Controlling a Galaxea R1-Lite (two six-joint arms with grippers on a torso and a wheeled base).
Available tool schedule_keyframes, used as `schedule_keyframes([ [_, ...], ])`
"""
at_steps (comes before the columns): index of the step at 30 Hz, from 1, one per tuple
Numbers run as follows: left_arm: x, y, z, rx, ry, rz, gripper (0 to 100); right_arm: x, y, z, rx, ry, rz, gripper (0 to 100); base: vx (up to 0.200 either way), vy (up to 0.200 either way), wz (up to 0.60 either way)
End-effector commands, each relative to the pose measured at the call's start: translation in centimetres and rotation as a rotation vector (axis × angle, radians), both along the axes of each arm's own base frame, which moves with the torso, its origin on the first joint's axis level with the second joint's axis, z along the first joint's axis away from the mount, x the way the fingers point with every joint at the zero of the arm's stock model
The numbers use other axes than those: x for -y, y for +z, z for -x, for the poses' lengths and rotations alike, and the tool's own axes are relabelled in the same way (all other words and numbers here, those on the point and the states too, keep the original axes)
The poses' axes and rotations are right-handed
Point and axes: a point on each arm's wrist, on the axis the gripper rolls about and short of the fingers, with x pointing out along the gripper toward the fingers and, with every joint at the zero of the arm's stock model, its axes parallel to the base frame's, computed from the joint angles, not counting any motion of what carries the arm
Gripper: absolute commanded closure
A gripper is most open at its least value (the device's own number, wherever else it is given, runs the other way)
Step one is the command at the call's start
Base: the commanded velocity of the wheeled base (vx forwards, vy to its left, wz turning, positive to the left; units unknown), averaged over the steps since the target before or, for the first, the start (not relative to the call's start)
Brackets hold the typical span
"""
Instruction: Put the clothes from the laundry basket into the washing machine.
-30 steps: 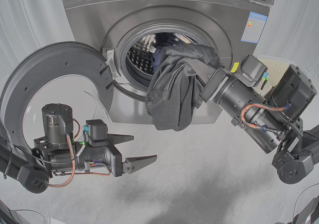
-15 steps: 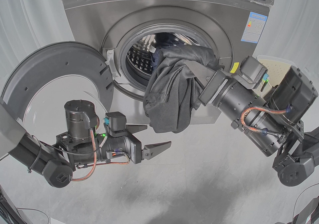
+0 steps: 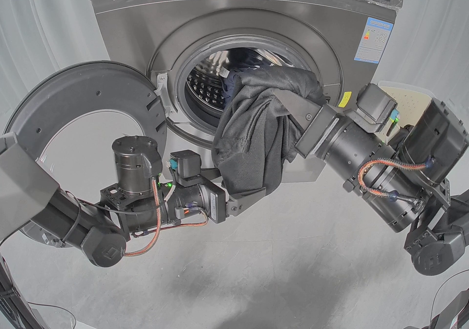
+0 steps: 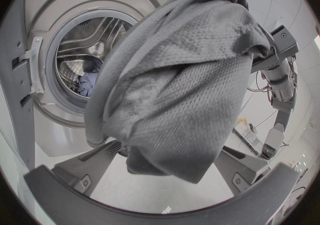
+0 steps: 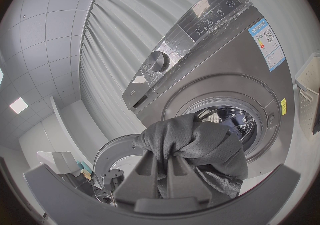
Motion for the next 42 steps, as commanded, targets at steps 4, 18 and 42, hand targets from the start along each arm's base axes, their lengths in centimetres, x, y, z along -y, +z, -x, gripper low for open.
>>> schedule_keyframes([
  [4,0.9,0.3,0.0,0.018,-0.016,0.014,100,0.0,0.1,0.2,0.003,0.004,-0.001,100,0.0,0.0,0.0],
  [18,0.7,1.1,3.3,0.05,-0.048,0.043,100,-0.2,-0.6,0.0,-0.014,0.008,0.018,100,0.0,0.0,0.0],
  [42,0.0,6.4,5.8,0.143,0.023,0.211,100,2.9,-4.0,1.8,-0.061,-0.002,0.152,0,0.0,0.0,0.0],
])
